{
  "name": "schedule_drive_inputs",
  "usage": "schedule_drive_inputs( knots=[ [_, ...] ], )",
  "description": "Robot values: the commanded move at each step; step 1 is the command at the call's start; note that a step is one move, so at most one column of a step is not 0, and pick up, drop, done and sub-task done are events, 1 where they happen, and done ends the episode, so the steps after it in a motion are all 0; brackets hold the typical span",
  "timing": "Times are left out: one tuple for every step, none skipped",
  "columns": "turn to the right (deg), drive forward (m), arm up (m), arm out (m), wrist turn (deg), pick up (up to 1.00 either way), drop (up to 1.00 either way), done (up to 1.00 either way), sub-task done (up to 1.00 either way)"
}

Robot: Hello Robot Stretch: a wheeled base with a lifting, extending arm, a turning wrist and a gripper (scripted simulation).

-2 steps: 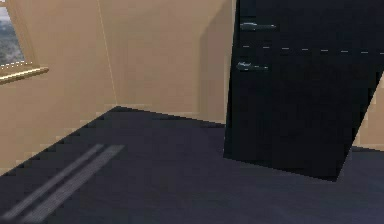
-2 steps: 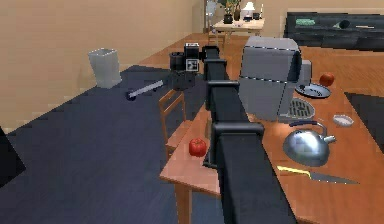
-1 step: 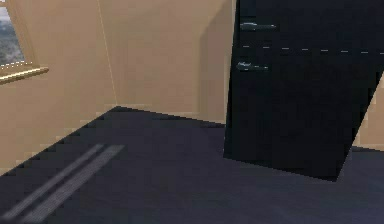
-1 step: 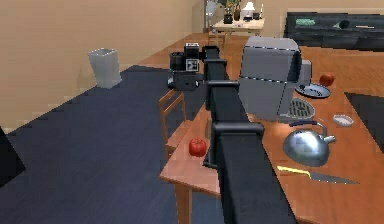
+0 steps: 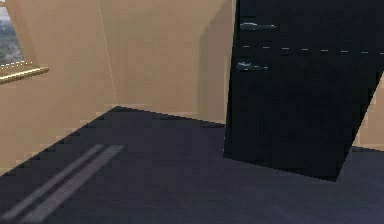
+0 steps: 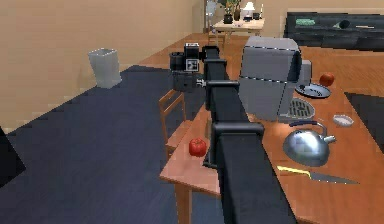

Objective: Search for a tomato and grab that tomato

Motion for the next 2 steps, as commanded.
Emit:
schedule_drive_inputs(
  knots=[
    [0.0, 0.00, -0.30, 0.00, 0.0, 0.00, 0.00, 0.00, 0.00],
    [0.0, 0.00, 0.00, 0.00, 0.0, 1.00, 0.00, 0.00, 0.00]
  ],
)
